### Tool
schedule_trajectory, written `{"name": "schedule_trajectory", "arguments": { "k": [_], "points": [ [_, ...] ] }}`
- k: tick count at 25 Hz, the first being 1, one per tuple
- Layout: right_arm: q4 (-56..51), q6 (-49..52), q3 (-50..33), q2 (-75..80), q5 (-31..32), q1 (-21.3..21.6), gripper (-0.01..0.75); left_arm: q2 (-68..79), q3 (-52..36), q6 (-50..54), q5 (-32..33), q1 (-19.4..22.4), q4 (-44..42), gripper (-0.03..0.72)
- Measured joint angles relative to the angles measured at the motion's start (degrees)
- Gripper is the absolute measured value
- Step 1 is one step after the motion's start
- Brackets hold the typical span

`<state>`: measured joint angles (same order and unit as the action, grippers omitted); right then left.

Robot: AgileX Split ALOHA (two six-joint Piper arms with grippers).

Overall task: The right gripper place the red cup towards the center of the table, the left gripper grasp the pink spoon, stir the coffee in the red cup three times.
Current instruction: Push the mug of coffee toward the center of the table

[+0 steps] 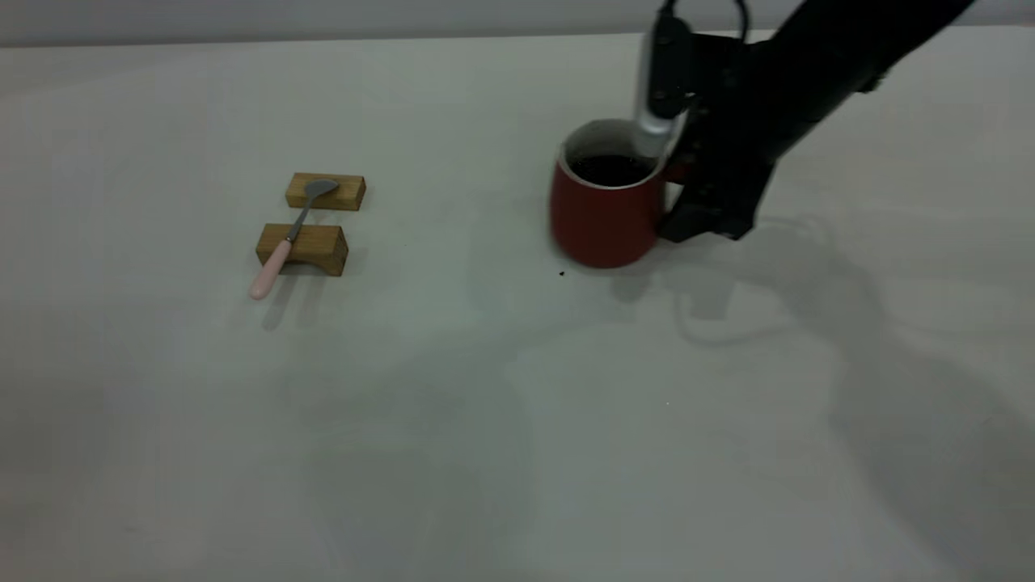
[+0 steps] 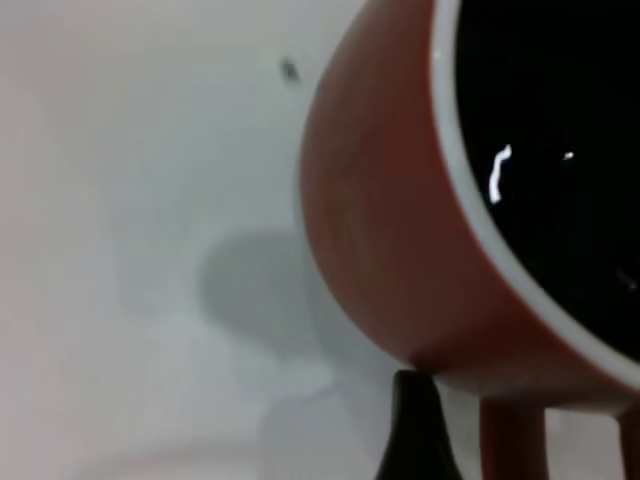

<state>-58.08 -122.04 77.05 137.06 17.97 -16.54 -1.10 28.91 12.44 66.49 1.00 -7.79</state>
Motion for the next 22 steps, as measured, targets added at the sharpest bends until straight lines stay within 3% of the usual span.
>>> {"name": "schedule_trajectory", "arguments": {
  "k": [7,12,18,22],
  "points": [
    [-5.6,0.0,4.4,1.7,-0.2,-5.3,0.592,0.0,0.0,0.0,0.0,0.0,0.0,0.515],
    [-9.0,1.7,4.7,1.3,-0.3,-5.6,0.592,0.0,0.0,0.0,0.0,0.0,0.0,0.515],
    [-9.7,13.7,-2.0,-5.7,-0.3,-4.5,0.592,0.0,0.0,0.0,0.0,0.0,0.0,0.515],
    [-13.5,31.0,-9.4,-15.1,2.6,-4.4,0.592,0.0,0.0,0.0,0.0,0.0,0.0,0.515]
  ]
}}
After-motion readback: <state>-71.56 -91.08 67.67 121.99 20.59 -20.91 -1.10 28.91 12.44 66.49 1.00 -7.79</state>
